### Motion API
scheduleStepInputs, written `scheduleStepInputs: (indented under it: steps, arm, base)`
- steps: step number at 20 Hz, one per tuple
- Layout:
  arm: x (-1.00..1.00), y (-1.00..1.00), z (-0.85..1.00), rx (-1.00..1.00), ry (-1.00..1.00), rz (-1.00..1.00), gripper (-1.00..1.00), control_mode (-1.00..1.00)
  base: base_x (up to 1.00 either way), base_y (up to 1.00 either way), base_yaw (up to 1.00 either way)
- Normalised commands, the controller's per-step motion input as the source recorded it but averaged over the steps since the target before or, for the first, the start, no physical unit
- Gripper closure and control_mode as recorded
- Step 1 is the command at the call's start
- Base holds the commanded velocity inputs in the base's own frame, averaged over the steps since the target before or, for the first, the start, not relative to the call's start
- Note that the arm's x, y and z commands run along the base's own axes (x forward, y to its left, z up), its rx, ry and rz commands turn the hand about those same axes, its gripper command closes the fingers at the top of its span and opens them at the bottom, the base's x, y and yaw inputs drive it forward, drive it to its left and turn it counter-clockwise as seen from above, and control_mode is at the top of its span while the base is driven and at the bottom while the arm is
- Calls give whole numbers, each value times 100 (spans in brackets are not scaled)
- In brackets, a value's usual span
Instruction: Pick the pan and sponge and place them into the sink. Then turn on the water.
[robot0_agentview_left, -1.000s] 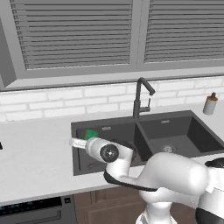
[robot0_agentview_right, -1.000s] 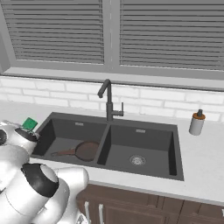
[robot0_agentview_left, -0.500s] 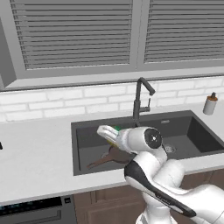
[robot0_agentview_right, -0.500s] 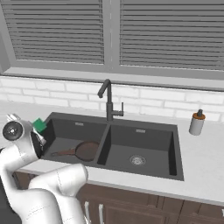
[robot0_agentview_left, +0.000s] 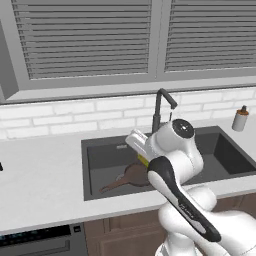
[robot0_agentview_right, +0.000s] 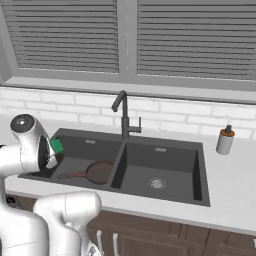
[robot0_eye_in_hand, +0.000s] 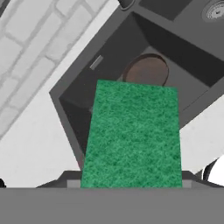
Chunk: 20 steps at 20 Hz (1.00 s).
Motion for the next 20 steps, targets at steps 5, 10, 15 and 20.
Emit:
scheduleStepInputs:
  steps: [5,10,15,20]
  arm:
    - [33,-17,-19,-6,27,-15,100,-100]
    - [85,0,-35,-11,29,-4,100,-100]
    - [99,0,-32,-8,33,0,100,-100]
    - [91,0,-50,-12,28,0,100,-100]
  base:
    - [0,0,0]
    - [0,0,0]
    - [0,0,0]
    - [0,0,0]
